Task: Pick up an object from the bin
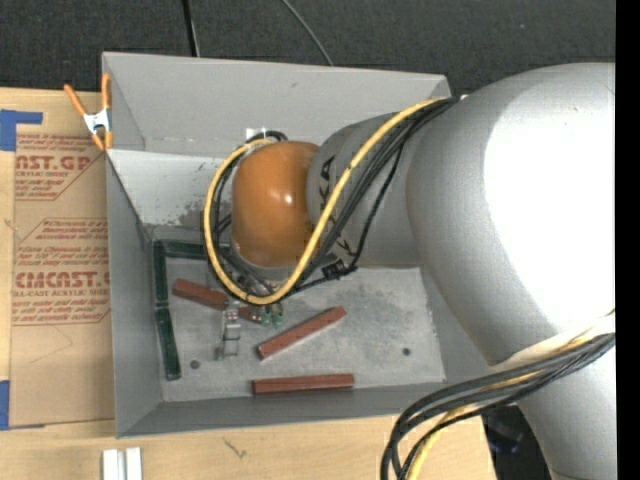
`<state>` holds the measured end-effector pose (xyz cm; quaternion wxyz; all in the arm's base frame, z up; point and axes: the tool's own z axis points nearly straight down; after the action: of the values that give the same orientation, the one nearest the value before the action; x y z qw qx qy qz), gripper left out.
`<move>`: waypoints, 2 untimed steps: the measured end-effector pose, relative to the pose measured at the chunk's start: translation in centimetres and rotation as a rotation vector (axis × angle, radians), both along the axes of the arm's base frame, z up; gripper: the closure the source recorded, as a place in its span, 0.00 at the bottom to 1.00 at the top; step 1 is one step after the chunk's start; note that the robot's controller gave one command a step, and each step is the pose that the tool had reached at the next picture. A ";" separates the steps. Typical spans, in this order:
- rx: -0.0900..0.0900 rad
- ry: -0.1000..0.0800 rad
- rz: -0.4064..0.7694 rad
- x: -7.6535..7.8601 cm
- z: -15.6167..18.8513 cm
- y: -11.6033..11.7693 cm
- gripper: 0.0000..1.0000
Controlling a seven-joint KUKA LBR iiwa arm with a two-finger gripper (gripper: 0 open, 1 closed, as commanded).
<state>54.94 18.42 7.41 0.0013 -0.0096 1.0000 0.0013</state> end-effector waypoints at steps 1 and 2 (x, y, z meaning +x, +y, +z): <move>-0.001 0.002 0.381 -4.2 0.2 -0.3 1.00; -0.001 0.002 0.381 -4.2 0.2 -0.3 0.00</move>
Offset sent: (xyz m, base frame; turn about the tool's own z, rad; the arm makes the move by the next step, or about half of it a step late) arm 0.0000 0.0000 0.0000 0.0000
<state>50.78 18.08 7.57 -0.0002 -0.1988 0.9800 0.0011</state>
